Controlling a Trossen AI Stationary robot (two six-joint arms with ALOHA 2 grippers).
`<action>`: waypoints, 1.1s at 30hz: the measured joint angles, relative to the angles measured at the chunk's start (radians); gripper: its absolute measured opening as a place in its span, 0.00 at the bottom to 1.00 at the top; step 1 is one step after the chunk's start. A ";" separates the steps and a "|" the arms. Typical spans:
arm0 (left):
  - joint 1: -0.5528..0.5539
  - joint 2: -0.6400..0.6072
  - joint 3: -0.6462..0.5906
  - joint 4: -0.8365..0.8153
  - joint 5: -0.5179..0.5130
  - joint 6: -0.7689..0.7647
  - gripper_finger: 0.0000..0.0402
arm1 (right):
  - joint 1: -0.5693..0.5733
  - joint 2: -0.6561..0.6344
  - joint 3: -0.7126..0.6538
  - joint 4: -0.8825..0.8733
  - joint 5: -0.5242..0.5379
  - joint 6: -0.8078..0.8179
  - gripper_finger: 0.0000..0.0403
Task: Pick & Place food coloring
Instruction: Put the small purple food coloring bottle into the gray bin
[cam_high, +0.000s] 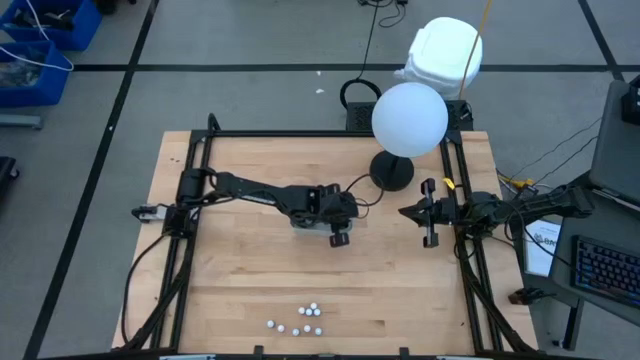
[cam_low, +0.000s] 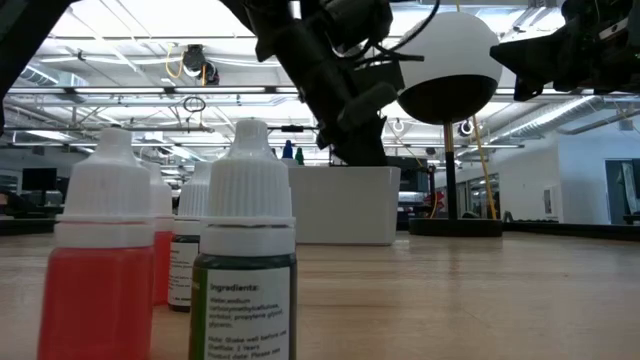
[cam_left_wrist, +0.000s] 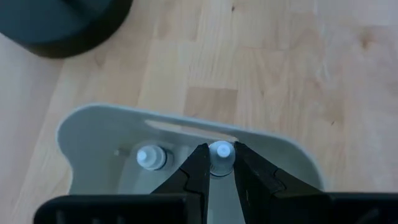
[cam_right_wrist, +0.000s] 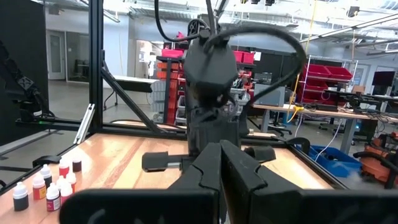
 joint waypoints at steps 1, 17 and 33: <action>0.000 0.001 0.000 -0.001 -0.003 -0.001 0.15 | 0.000 0.000 0.000 0.000 0.000 0.000 0.00; 0.000 0.045 -0.010 0.024 -0.016 -0.002 0.15 | 0.000 0.000 0.000 0.000 0.000 0.000 0.00; 0.000 0.045 -0.011 0.020 -0.010 -0.004 0.15 | 0.000 0.000 0.000 0.000 0.000 0.000 0.00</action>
